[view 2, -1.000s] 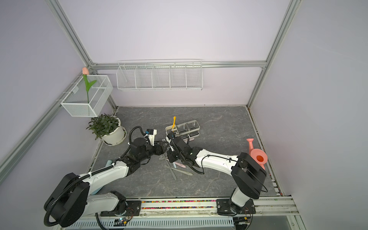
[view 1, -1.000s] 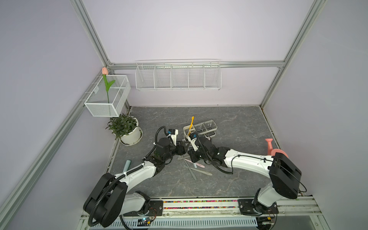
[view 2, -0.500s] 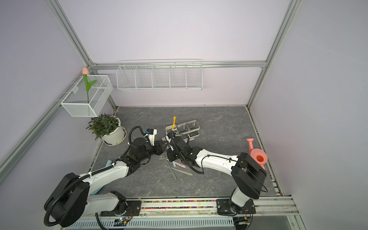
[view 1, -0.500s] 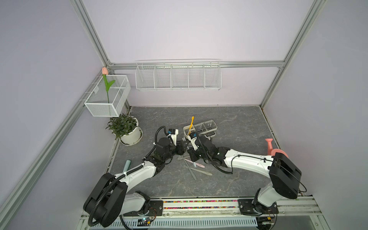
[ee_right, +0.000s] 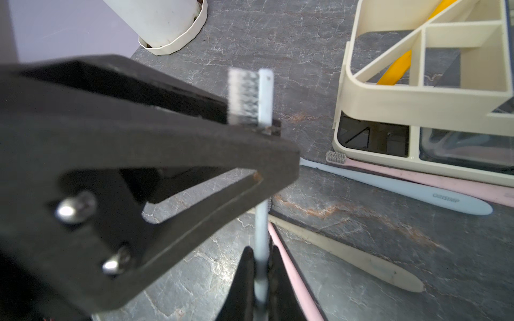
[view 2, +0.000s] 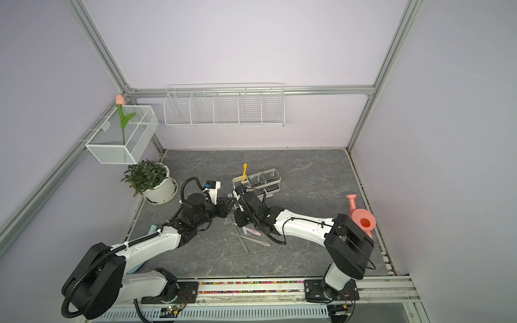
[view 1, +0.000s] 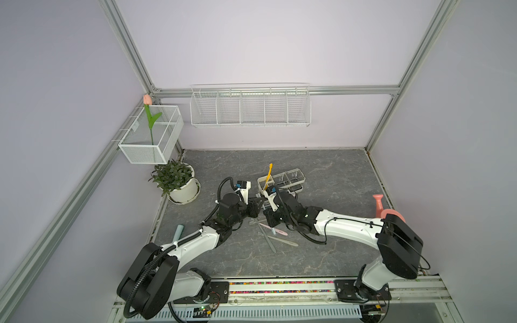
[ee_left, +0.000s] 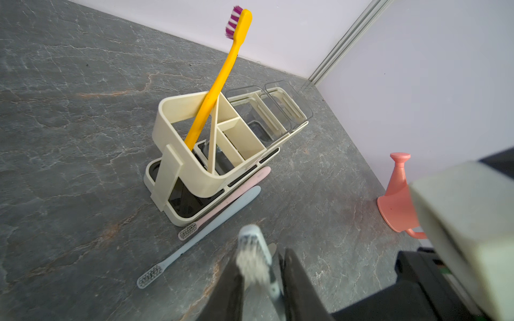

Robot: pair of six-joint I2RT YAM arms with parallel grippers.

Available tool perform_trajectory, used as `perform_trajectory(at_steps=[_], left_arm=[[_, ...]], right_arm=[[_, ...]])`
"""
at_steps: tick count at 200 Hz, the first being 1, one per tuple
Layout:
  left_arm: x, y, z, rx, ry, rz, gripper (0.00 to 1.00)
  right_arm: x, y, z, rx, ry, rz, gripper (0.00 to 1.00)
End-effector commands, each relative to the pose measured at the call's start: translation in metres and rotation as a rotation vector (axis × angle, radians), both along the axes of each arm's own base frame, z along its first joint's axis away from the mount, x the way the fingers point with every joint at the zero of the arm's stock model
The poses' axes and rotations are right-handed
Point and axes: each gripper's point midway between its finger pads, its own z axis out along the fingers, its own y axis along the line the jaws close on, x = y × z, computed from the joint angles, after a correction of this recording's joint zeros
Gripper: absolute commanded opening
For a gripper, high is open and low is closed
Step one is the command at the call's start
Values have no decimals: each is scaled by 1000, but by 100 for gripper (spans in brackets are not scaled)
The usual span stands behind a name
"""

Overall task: Place the toothbrush into the toothbrush holder
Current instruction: Pick up the toothbrush from the center of the board.

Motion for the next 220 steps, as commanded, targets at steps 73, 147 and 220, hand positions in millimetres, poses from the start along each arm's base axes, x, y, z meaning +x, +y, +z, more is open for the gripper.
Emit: perform_trajectory(at_steps=[73, 147, 220], left_arm=[[0, 3, 16, -24, -71, 5, 14], [-1, 4, 18, -23, -84, 3, 6], [-3, 8, 22, -17, -93, 15, 5]], right_arm=[[6, -3, -1, -3, -14, -32, 10], [4, -14, 4, -7, -39, -47, 28], [6, -43, 12, -52, -83, -123, 57]])
